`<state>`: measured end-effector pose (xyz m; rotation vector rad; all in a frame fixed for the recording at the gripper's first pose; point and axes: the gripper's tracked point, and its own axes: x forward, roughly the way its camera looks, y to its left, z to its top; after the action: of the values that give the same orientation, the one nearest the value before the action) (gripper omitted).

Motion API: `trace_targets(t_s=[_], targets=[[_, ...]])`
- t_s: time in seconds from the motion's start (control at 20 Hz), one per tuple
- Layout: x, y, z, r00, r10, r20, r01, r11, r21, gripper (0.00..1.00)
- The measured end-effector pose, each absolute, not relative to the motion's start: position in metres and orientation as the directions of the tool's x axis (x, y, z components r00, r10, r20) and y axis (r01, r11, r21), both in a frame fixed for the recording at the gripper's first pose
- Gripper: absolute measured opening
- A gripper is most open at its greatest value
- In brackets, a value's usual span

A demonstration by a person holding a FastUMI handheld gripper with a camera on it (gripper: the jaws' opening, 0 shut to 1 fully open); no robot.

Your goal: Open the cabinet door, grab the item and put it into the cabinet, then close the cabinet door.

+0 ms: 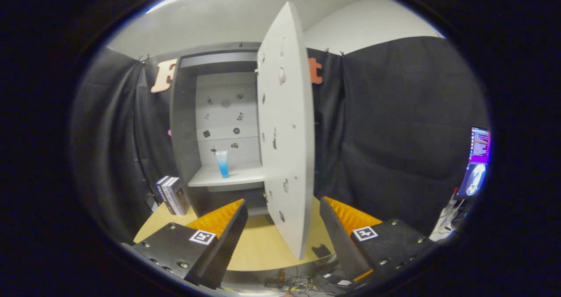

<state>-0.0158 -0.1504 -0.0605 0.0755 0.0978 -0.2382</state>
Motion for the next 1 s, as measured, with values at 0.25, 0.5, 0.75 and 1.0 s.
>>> trace_targets(t_s=[0.25, 0.5, 0.75, 1.0], targets=[[-0.006, -0.229, -0.066, 0.938, -0.327, -0.119, 0.338, 0.937, 0.093, 0.98], [0.028, -0.252, -0.061, 0.949, -0.302, -0.093, 0.312, 0.942, 0.122, 0.98], [0.051, -0.244, -0.060, 0.955, -0.286, -0.074, 0.292, 0.952, 0.095, 0.97], [0.043, -0.217, -0.056, 0.975, -0.212, -0.072, 0.217, 0.973, 0.077, 0.97]])
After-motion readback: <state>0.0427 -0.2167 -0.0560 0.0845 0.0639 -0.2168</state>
